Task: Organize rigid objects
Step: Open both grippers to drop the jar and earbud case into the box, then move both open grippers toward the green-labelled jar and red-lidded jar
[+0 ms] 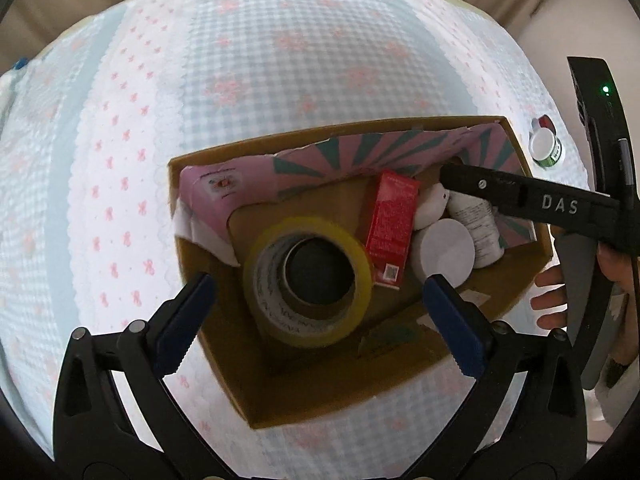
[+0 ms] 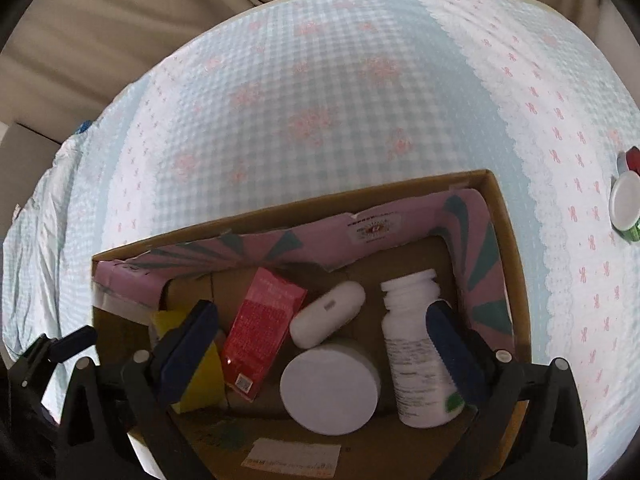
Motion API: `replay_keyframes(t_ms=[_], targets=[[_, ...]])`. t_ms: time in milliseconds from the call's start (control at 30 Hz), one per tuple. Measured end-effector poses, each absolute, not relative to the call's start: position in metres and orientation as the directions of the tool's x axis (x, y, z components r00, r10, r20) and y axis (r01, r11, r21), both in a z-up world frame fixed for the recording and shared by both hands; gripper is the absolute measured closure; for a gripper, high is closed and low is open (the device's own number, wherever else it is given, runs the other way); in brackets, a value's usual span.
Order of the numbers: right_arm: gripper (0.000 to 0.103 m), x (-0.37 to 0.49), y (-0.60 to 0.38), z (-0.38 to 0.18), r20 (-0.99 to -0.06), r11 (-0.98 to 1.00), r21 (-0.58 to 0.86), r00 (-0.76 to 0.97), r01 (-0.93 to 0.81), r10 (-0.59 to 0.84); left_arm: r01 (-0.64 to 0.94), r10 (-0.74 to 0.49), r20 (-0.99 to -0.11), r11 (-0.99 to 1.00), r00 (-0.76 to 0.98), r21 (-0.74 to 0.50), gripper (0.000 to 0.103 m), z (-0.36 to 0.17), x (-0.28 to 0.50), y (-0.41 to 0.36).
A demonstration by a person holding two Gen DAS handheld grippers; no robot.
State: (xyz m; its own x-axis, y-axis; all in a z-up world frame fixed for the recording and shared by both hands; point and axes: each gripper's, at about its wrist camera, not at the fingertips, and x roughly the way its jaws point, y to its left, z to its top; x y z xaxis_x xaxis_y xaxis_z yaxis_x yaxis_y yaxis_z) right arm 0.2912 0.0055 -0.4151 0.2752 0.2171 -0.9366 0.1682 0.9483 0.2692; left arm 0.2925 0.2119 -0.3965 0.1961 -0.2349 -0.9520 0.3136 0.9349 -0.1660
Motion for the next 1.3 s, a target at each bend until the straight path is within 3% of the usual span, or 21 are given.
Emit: replay_keyframes(t_ms=[367,833,1067,1300], targets=[[0.000,0.274,0.006,-0.377,-0.917,0.945,0.282,0.337,0.165,0.214,0.316,-0.222,-0.939,0.939,0.261,-0.134,0.000,-0.354,0.264,0.217],[0.000,0.195,-0.001,-0.275,-0.900,0.950,0.265,0.397,0.167,0.182,0.237,-0.145,-0.916,0.970,0.374,-0.056,0.000,-0.257,0.183,0.238],[0.000,0.143,-0.035,-0.228,-0.913,0.965,0.169,0.401,0.202,0.076,0.237,-0.202,-0.887,0.965,0.415,-0.109,0.000,-0.222,0.145,0.208],[0.000,0.101,-0.091,-0.189,-0.898,0.967,0.071,0.438,0.245,-0.045,0.271,-0.204,-0.861,0.959,0.466,-0.081,0.000,-0.196,0.124,0.142]])
